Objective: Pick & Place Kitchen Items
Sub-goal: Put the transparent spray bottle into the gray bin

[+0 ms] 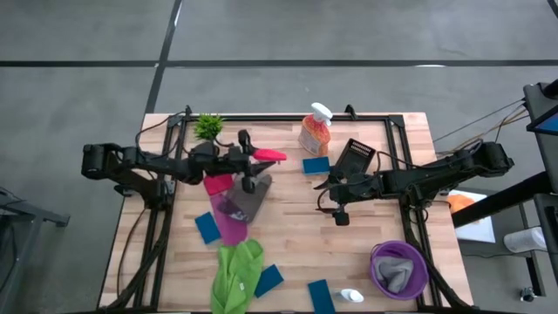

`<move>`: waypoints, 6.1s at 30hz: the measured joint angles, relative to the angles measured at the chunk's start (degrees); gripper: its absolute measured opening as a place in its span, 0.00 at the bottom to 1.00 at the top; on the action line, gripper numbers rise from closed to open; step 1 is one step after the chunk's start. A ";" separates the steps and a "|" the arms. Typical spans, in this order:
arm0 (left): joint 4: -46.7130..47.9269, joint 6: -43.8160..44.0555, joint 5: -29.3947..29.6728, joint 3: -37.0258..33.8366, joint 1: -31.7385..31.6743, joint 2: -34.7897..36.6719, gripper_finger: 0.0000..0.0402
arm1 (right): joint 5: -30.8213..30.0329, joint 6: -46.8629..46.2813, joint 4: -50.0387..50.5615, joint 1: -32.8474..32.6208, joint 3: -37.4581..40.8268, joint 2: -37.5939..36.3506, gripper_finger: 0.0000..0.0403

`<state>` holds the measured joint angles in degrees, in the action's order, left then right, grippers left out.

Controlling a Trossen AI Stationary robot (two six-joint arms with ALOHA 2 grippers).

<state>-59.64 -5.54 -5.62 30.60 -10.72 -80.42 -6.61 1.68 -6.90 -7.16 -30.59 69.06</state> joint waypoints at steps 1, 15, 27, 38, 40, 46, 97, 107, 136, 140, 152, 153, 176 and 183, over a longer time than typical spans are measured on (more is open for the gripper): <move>-0.49 -0.02 -1.18 -0.14 -0.41 0.00 0.32 | -0.02 0.11 0.00 0.02 0.00 0.00 0.81; -1.15 -0.14 -14.91 -0.14 -4.09 -2.32 0.32 | 0.61 0.43 0.11 0.00 0.00 0.00 0.81; -0.59 -0.48 -18.22 -0.18 -4.92 -5.68 0.40 | 0.64 -0.59 0.11 0.00 -0.33 0.00 0.81; -0.86 -0.77 -21.02 -0.18 -5.45 -5.66 0.41 | 0.66 -1.91 -0.96 0.00 -0.37 0.00 0.81; -0.98 -0.87 -21.02 -0.18 -5.74 -5.66 0.47 | 0.99 -1.94 -1.77 0.02 -0.37 0.00 0.81; -1.71 -0.67 -21.02 -0.18 -6.39 -5.62 0.55 | 1.82 -2.33 -2.47 0.02 -0.37 0.00 0.81; 86.43 26.10 15.49 6.90 11.75 25.44 0.00 | -4.92 -5.16 1.86 0.29 -1.95 2.67 0.81; 104.51 41.58 17.21 6.55 12.30 22.72 0.00 | -5.19 -4.85 1.30 0.83 -5.90 12.25 0.81; 94.66 33.79 24.69 12.82 12.41 5.45 0.00 | -7.47 -4.44 3.32 0.79 -6.66 11.41 0.81; 90.30 29.78 32.28 14.53 13.16 10.00 0.00 | -7.52 -4.46 2.48 0.50 -6.63 11.41 0.81; 57.73 13.51 32.69 14.64 12.87 4.04 0.34 | 3.29 2.29 -43.66 -2.51 8.06 7.78 0.81; 56.28 12.97 32.67 14.89 12.87 2.85 0.39 | 3.37 2.90 -46.28 -2.51 10.11 6.01 0.81; 81.43 14.80 44.01 51.61 14.53 -28.01 0.81 | -4.13 1.56 -28.55 -2.78 20.87 -24.46 0.81; 86.29 16.47 46.78 57.89 15.12 -32.36 0.81 | -4.71 0.98 -27.88 -2.85 20.86 -23.57 0.81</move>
<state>26.65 10.93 41.17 88.49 4.40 -112.79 -11.33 2.66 -34.78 -10.01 -9.73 45.49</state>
